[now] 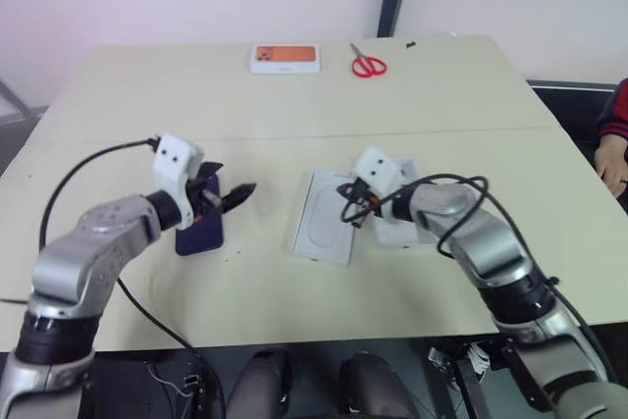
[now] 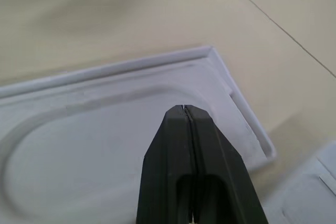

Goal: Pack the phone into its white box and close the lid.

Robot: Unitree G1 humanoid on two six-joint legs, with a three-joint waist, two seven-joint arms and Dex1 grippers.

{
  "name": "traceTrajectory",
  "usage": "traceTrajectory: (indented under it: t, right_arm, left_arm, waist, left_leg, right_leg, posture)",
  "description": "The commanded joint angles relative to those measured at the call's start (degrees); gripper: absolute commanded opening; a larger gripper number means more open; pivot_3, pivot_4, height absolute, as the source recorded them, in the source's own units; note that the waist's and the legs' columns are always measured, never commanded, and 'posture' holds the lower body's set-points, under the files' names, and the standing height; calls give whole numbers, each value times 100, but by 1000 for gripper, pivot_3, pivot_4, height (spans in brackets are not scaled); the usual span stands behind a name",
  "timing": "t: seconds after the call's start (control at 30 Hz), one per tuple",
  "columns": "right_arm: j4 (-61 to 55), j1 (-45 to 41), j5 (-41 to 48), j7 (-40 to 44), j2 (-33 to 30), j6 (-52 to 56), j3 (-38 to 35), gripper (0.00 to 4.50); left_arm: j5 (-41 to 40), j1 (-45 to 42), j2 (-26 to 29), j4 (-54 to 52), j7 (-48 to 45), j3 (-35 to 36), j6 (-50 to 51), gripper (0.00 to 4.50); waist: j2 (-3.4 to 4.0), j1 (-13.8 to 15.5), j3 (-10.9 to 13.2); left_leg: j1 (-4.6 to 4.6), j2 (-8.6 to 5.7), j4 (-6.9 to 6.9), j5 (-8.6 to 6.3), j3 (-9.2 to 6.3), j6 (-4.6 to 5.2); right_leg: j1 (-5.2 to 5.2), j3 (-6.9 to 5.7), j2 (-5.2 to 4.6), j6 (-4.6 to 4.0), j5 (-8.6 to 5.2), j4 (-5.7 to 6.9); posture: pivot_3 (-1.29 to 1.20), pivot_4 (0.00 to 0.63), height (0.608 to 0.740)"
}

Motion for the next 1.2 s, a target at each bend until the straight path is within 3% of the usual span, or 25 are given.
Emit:
traceTrajectory:
  t: [0.03,0.43,0.9,1.07,1.2]
  right_arm:
    - [83,-225,-213,-150,132,112,72,31]
    - [848,-510,-776,-185,328,199,476,31]
    - [1677,-531,-1154,-373,908,-1094,471,31]
    - [1052,-372,-974,82,646,-1234,307,31]
    - [17,-117,-459,1040,84,-1121,210,31]
  left_arm:
    - [221,352,123,-135,-683,79,-711,4444]
    - [41,1003,96,-562,-1498,174,-902,4444]
    - [-26,1144,-75,-701,-1343,226,-830,4444]
    - [-33,1203,-90,-770,-1310,265,-799,4444]
    - [-87,1216,-35,-662,-1329,450,-780,4444]
  waist:
    - [1,-18,0]
    - [1,-48,0]
    - [1,-68,0]
    - [2,-54,0]
    - [3,-41,1]
  left_leg:
    - [0,0,-1,0,0,0]
    - [2,0,-3,-18,0,31]
    - [4,0,-3,-23,0,40]
    - [3,0,-3,-23,0,40]
    - [3,1,-2,-25,0,43]
  right_leg:
    - [-1,1,0,0,0,0]
    - [-4,0,2,0,0,6]
    - [-5,-1,4,1,0,11]
    - [-5,-1,4,1,0,11]
    - [-3,-1,4,1,0,10]
  posture:
    - [0,150,740]
    - [0,150,740]
    - [0,150,740]
    - [0,150,740]
    - [0,150,740]
